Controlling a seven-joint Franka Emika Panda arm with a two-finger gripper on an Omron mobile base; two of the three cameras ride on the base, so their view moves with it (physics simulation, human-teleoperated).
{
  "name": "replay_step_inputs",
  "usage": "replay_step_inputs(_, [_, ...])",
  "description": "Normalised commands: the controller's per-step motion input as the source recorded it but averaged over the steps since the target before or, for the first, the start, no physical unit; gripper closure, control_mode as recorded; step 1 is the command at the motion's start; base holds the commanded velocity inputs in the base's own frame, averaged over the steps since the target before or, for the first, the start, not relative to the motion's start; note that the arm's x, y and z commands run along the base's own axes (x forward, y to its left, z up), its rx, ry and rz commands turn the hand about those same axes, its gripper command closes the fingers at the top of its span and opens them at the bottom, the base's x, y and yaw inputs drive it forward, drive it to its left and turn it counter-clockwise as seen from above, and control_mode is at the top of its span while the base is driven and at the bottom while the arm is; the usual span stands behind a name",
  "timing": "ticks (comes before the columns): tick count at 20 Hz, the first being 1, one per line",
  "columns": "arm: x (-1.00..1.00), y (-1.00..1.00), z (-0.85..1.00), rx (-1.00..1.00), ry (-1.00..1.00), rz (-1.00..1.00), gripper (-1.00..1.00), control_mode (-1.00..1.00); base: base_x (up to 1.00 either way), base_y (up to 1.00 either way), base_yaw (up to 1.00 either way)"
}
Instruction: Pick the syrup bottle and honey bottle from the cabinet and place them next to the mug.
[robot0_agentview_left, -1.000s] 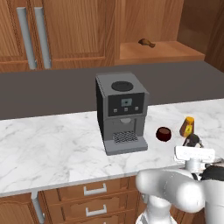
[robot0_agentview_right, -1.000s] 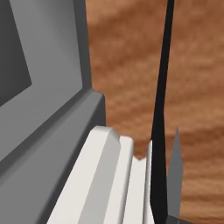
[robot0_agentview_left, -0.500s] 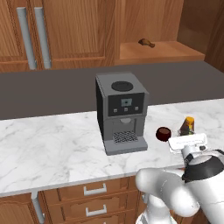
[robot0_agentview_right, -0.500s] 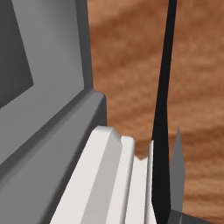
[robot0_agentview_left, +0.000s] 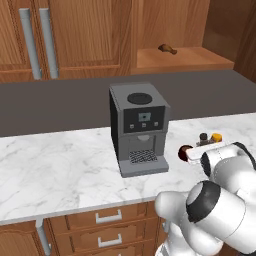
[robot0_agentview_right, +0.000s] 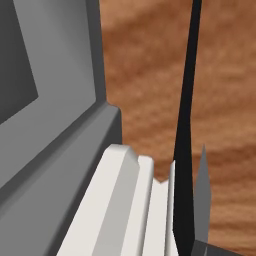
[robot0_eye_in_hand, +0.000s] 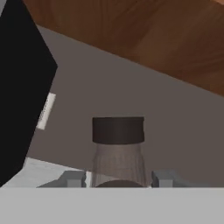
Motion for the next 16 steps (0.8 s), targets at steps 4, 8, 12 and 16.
replay_step_inputs(4, [0.01, -0.04, 0.00, 0.11, 0.17, 0.00, 1.00, -1.00, 0.00, 0.00, 0.00])
replay_step_inputs(8, [0.19, -0.21, 0.00, 0.09, 0.08, 0.01, 1.00, -1.00, 0.00, 0.00, 0.00])
replay_step_inputs(12, [0.04, -0.37, -0.06, 0.11, 0.00, 0.00, 1.00, -1.00, 0.00, 0.00, 0.00])
replay_step_inputs(16, [-0.03, -0.41, -0.06, 0.06, 0.00, 0.00, 1.00, -1.00, 0.00, 0.00, 0.00])
